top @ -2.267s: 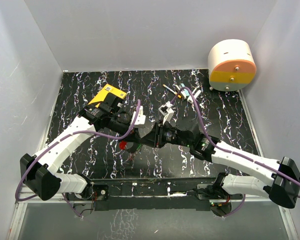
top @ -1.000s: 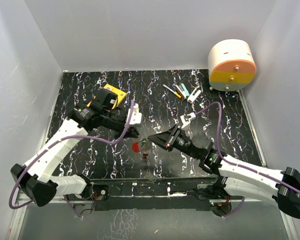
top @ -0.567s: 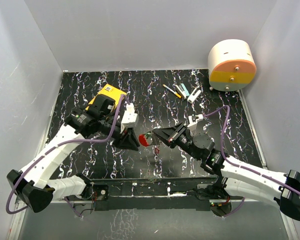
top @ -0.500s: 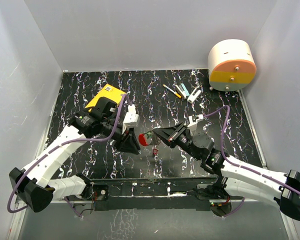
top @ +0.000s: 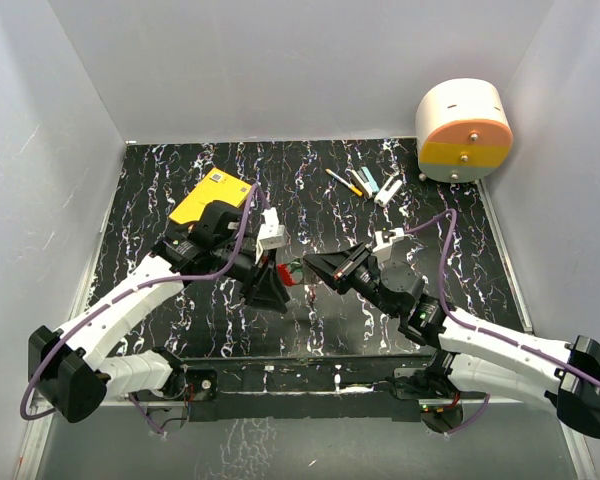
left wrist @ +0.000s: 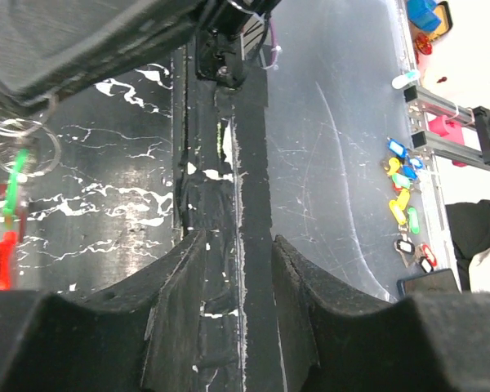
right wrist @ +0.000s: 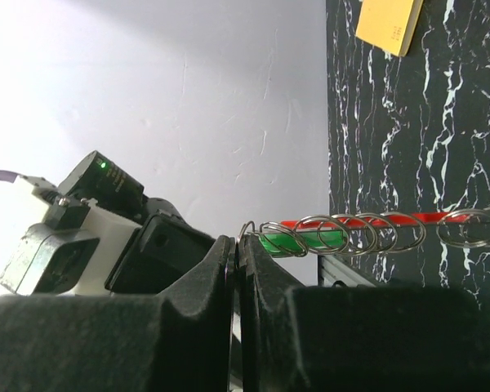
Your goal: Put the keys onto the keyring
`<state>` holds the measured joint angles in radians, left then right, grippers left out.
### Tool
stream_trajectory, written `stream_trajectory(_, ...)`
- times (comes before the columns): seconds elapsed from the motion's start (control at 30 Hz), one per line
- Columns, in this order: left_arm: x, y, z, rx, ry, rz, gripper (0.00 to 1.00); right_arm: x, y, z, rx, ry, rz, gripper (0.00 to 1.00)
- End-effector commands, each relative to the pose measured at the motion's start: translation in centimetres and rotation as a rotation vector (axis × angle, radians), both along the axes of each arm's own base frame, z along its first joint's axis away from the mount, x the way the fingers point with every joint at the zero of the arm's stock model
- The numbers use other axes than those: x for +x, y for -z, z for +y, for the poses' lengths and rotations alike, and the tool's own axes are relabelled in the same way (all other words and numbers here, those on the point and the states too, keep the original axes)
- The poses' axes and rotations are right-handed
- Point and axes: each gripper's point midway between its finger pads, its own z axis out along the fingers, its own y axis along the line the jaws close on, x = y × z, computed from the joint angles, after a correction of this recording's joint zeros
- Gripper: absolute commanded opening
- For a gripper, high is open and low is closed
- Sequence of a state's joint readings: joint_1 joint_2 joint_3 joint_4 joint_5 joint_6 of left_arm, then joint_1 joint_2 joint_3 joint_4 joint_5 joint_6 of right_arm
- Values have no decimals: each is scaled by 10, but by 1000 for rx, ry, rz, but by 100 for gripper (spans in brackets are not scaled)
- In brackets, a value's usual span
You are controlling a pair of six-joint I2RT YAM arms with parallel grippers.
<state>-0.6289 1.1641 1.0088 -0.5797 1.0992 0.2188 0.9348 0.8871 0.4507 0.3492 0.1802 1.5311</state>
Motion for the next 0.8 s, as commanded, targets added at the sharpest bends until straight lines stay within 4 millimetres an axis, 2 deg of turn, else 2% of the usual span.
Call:
stream_trajectory(0.0, 14, 3, -6, 5, -25, -56, 37, -5, -56, 4, 177, -37, -84, 8)
stream_trajectory(0.23, 27, 3, -10, -3, -47, -131, 41, -13, -59, 6, 187, -79, -92, 8)
stream_trajectory(0.37, 33, -1, -12, -28, -54, -181, 43, -17, -51, 4, 185, -94, -68, 8)
stream_trajectory(0.5, 31, -6, -16, -60, -36, -179, 43, -21, -44, 3, 198, -103, -55, 8)
stream_trajectory(0.77, 31, -16, -21, -117, -11, -198, 41, -23, -44, 8, 204, -130, -63, 8)
